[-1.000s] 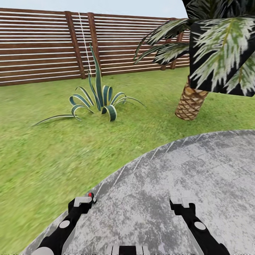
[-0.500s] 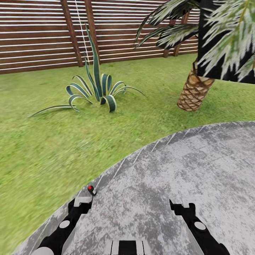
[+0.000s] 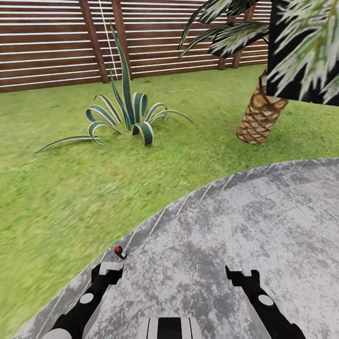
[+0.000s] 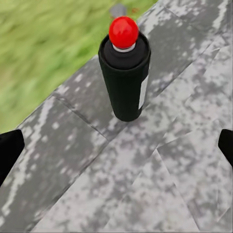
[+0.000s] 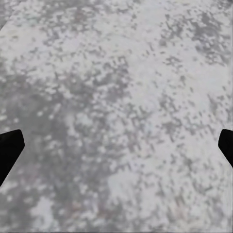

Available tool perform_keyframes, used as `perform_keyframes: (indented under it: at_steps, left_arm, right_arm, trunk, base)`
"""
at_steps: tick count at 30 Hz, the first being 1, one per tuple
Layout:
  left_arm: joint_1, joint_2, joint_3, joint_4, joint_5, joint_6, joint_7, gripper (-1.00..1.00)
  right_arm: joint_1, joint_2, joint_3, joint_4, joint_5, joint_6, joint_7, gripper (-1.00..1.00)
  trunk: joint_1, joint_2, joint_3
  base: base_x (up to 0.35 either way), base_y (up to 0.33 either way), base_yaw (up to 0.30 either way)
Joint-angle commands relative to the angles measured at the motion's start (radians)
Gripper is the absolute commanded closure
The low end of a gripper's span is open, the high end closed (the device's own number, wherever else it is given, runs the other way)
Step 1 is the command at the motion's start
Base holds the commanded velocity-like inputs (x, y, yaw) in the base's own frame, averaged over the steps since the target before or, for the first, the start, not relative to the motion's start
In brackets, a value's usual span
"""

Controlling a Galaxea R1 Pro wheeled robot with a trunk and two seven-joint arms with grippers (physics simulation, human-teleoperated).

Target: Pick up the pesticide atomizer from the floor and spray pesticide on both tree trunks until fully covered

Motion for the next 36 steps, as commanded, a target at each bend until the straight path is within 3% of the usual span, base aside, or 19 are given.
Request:
perform_keyframes:
  at_steps: [1,15,22,36]
  left_arm:
    - [0.000,0.000,0.000,0.000,-0.001,0.000,0.001,-1.00]
    - [0.000,0.002,0.000,0.000,-0.001,-0.001,0.001,-1.00]
    - [0.000,0.002,0.000,0.000,0.005,-0.001,0.003,-1.00]
    - [-0.001,0.002,0.007,0.000,0.009,-0.001,0.006,-1.00]
  right_arm:
    - [0.000,0.000,0.000,0.000,0.000,0.000,0.000,-1.00]
    - [0.000,0.000,0.001,0.000,-0.001,-0.001,0.000,-1.00]
    - [0.000,0.000,0.000,0.000,0.000,-0.001,0.000,-1.00]
    - [0.000,0.000,0.001,0.000,0.000,-0.001,0.000,-1.00]
  trunk:
    - [0.000,0.000,0.000]
    - [0.000,0.000,0.000]
    - [0.003,-0.002,-0.033]
    - [0.003,-0.002,-0.038]
  base:
    - [0.236,-0.131,0.000]
    - [0.064,-0.031,0.000]
    - [0.000,0.000,0.000]
    - [0.098,0.000,0.000]
